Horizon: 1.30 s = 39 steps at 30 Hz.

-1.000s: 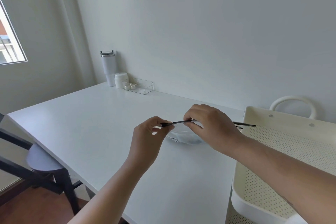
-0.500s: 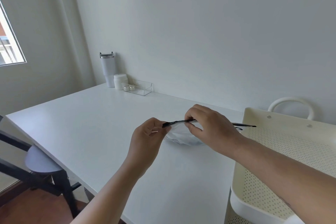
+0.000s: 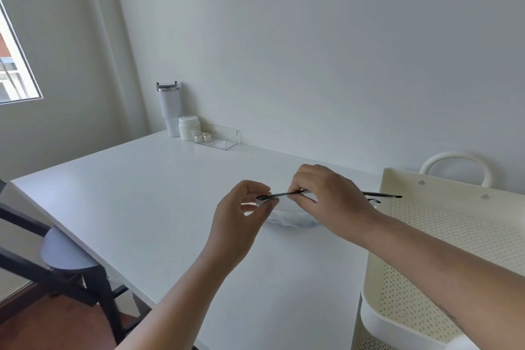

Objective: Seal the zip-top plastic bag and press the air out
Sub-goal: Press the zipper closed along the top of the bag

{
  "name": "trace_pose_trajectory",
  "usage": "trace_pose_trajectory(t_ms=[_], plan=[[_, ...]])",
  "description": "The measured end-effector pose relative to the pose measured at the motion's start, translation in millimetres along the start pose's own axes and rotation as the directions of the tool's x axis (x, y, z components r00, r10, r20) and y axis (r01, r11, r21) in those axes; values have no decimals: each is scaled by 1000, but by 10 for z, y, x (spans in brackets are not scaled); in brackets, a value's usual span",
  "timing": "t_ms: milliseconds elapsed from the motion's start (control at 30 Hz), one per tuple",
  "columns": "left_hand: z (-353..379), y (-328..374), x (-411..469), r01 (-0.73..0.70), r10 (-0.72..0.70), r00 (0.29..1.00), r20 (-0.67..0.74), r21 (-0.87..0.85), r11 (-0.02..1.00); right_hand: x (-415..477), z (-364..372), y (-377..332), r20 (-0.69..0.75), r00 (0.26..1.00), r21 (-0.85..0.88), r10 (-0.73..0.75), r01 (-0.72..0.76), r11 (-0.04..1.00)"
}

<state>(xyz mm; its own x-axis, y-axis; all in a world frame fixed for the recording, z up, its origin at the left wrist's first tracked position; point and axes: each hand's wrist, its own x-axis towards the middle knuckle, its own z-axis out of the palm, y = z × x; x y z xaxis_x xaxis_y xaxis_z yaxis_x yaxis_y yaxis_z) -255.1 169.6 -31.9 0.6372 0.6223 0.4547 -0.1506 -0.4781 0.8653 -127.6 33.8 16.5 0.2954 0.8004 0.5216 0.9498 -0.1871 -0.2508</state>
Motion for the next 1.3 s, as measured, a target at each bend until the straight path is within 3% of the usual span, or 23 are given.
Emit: trace_pose_trajectory(t_ms=[400, 633, 867, 1133, 1300], plan=[[17, -31, 114, 77, -80, 993, -87, -30, 997, -3, -10, 104, 12, 993, 48, 119, -119, 992], [-112, -66, 35, 87, -90, 996, -16, -142, 986, 15, -14, 79, 29, 995, 7, 98, -99, 995], [-95, -55, 66, 89, -90, 996, -19, -48, 995, -3, -4, 107, 20, 996, 49, 92, -93, 994], [-21, -55, -17, -18, 17, 1000, 13, 7, 1000, -1, 12, 51, 19, 999, 96, 50, -52, 994], [20, -5, 27, -53, 52, 998, 33, 41, 998, 8, 39, 48, 36, 999, 22, 34, -35, 999]])
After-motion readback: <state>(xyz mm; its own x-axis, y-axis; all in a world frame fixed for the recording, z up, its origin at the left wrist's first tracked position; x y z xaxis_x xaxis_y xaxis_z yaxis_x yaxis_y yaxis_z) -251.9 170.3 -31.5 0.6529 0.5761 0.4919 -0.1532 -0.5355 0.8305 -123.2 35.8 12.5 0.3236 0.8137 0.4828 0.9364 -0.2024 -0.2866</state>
